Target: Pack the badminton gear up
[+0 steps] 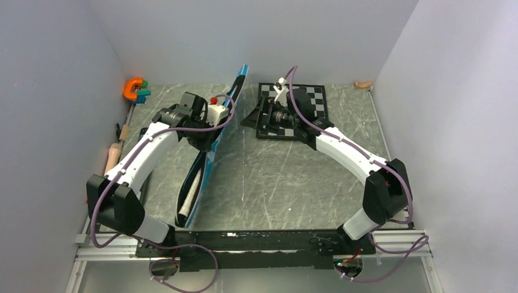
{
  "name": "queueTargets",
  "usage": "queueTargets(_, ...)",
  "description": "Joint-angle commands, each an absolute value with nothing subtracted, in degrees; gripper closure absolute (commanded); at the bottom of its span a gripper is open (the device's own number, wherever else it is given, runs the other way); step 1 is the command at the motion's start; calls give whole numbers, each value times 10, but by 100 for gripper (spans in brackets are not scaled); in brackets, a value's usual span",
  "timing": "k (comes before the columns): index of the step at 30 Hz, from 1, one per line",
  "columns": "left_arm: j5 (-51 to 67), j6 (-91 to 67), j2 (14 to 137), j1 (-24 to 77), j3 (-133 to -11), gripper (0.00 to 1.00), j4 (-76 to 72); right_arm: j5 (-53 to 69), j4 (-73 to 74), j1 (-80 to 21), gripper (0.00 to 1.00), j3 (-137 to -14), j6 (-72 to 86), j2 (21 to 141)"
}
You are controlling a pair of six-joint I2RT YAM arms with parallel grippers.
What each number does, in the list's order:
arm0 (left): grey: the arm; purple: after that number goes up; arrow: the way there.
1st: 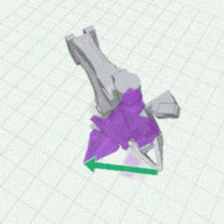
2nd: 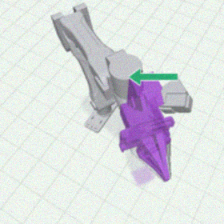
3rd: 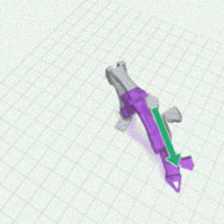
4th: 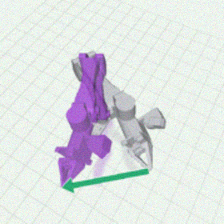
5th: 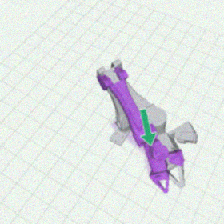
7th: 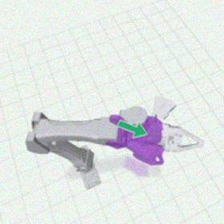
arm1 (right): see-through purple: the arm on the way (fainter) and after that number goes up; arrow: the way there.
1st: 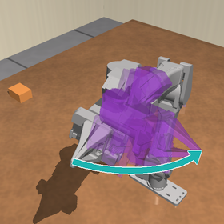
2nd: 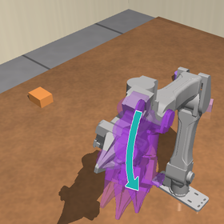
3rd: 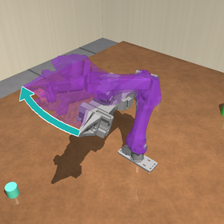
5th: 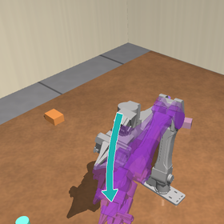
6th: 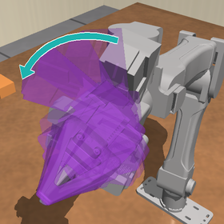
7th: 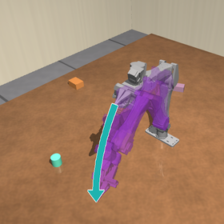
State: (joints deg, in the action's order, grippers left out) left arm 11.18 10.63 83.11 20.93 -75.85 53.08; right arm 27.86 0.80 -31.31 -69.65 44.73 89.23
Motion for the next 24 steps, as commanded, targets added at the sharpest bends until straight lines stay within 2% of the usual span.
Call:
queueTargets(1, 107, 80, 838, 211, -822, 100, 485, 195, 84, -349, 22, -767, 428, 926)
queueTargets(8, 112, 66, 844, 212, -824, 100, 469, 137, 131, -388, 22, -877, 450, 1023)
queueTargets(24, 147, 51, 839, 213, -784, 100, 438, 150, 67, -393, 21, -944, 544, 1125)
